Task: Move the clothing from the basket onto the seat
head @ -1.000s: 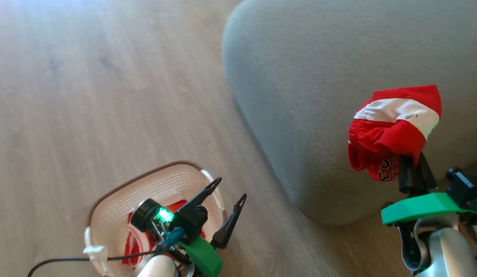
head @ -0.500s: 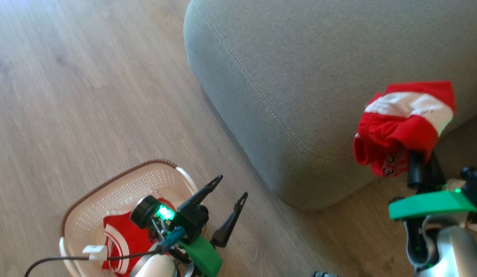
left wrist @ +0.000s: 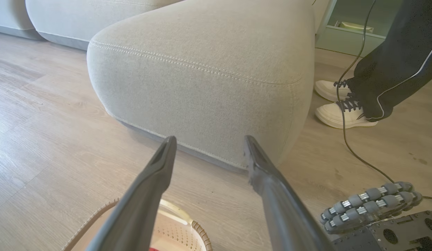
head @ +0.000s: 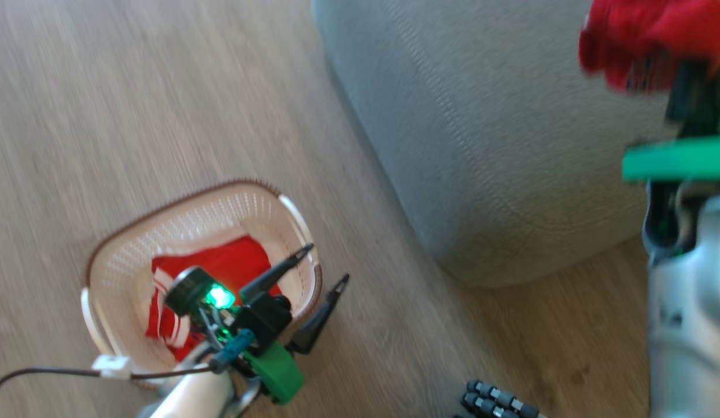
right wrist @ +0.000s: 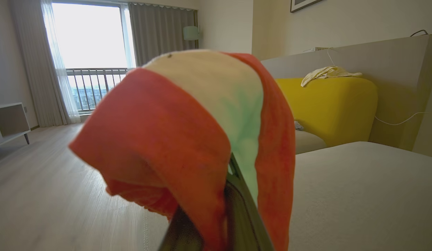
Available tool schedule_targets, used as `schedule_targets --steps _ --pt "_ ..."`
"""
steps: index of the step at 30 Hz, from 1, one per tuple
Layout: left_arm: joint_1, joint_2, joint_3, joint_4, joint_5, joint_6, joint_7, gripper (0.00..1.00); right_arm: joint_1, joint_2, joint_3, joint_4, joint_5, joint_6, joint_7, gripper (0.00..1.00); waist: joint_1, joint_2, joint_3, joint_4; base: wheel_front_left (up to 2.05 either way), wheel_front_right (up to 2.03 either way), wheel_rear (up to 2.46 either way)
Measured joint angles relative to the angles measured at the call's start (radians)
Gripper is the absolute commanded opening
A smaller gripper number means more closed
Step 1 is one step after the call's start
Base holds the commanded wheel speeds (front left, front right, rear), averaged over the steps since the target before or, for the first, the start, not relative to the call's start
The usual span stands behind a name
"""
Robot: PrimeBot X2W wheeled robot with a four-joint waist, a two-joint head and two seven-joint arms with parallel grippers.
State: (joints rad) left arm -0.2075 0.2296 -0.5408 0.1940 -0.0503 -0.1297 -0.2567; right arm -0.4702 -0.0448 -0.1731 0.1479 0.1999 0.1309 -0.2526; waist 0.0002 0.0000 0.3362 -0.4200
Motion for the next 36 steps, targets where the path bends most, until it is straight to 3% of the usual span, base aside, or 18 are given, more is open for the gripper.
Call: schedule_targets --steps 4,7,11,16,23,27,36 --pt "-0.019 0.055 -0.002 -0.03 -0.001 0.0 0.0 1.0 -0.177 -0.012 -0.03 0.1 0.007 0.0 0.0 0.0 0.0001 0.0 0.073 0.019 0.0 0.0 0.0" --pt "-0.02 0.084 -0.002 -0.052 -0.001 0.0 0.0 1.0 -0.296 -0.056 -0.056 0.183 0.0 0.0 0.0 0.0 0.0001 0.0 0.127 0.034 0.0 0.0 0.0" --pt "-0.029 0.117 -0.002 -0.082 -0.001 0.0 0.0 1.0 -0.455 -0.116 -0.119 0.395 0.002 0.0 -0.002 0.0 0.0002 0.0 0.205 0.059 0.0 0.0 0.0" --pt "-0.069 0.123 -0.001 -0.102 -0.011 0.0 0.0 1.0 -0.569 -0.167 -0.218 0.569 -0.038 0.0 0.015 0.0 0.0 0.0 0.257 0.101 0.0 0.0 0.0" --pt "-0.087 0.121 0.012 -0.114 -0.011 0.0 0.0 1.0 -0.635 -0.205 -0.344 0.739 -0.125 0.0 0.046 0.0 -0.0001 0.0 0.298 0.158 0.0 0.0 0.0" --pt "-0.097 0.119 0.017 -0.116 -0.012 0.0 0.0 1.0 -0.643 -0.243 -0.337 0.824 -0.276 0.0 0.083 0.0 -0.0001 0.0 0.318 0.183 0.0 0.0 0.0" --pt "-0.135 0.118 0.076 -0.118 -0.022 0.0 0.0 1.0 -0.649 -0.237 -0.484 0.92 -0.387 0.0 0.116 0.0 -0.0001 0.0 0.327 0.201 0.0 0.0 0.0"
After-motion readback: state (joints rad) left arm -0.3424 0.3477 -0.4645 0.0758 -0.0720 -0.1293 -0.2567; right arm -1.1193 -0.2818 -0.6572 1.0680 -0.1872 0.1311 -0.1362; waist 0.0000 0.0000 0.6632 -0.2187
